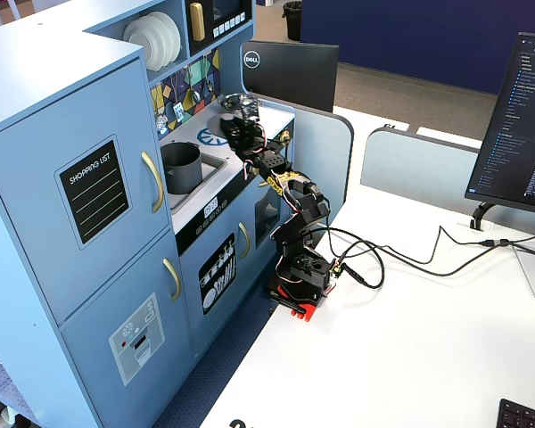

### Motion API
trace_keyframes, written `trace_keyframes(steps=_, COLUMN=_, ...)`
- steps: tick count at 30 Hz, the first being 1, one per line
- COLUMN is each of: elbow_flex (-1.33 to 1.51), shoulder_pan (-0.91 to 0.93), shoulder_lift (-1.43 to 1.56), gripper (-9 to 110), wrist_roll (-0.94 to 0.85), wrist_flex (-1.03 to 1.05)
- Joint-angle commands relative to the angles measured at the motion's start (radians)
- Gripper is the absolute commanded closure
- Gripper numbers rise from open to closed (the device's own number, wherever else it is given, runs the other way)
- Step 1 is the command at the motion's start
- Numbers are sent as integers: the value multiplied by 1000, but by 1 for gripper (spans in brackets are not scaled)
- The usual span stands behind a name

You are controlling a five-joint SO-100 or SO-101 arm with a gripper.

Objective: Take off the lid from the gray recipient and place it on the counter

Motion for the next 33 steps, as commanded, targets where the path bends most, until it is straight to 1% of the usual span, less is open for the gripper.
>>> trace_keyframes(steps=1, elbow_flex=21, shoulder_pan=38, shoulder_lift=-34, gripper=102, wrist_roll=23, wrist_flex=-103)
trace_keyframes(steps=5, elbow_flex=57, shoulder_pan=41, shoulder_lift=-104, gripper=102, wrist_roll=20, wrist_flex=-181)
trace_keyframes(steps=11, elbow_flex=38, shoulder_pan=34, shoulder_lift=-227, gripper=102, wrist_roll=2, wrist_flex=-253)
trace_keyframes(steps=25, elbow_flex=-67, shoulder_pan=48, shoulder_lift=-399, gripper=102, wrist_roll=-15, wrist_flex=-276)
trace_keyframes(steps=32, elbow_flex=-60, shoulder_pan=61, shoulder_lift=-407, gripper=101, wrist_roll=-15, wrist_flex=-282)
trace_keyframes(steps=33, elbow_flex=-51, shoulder_pan=63, shoulder_lift=-400, gripper=97, wrist_roll=-3, wrist_flex=-288)
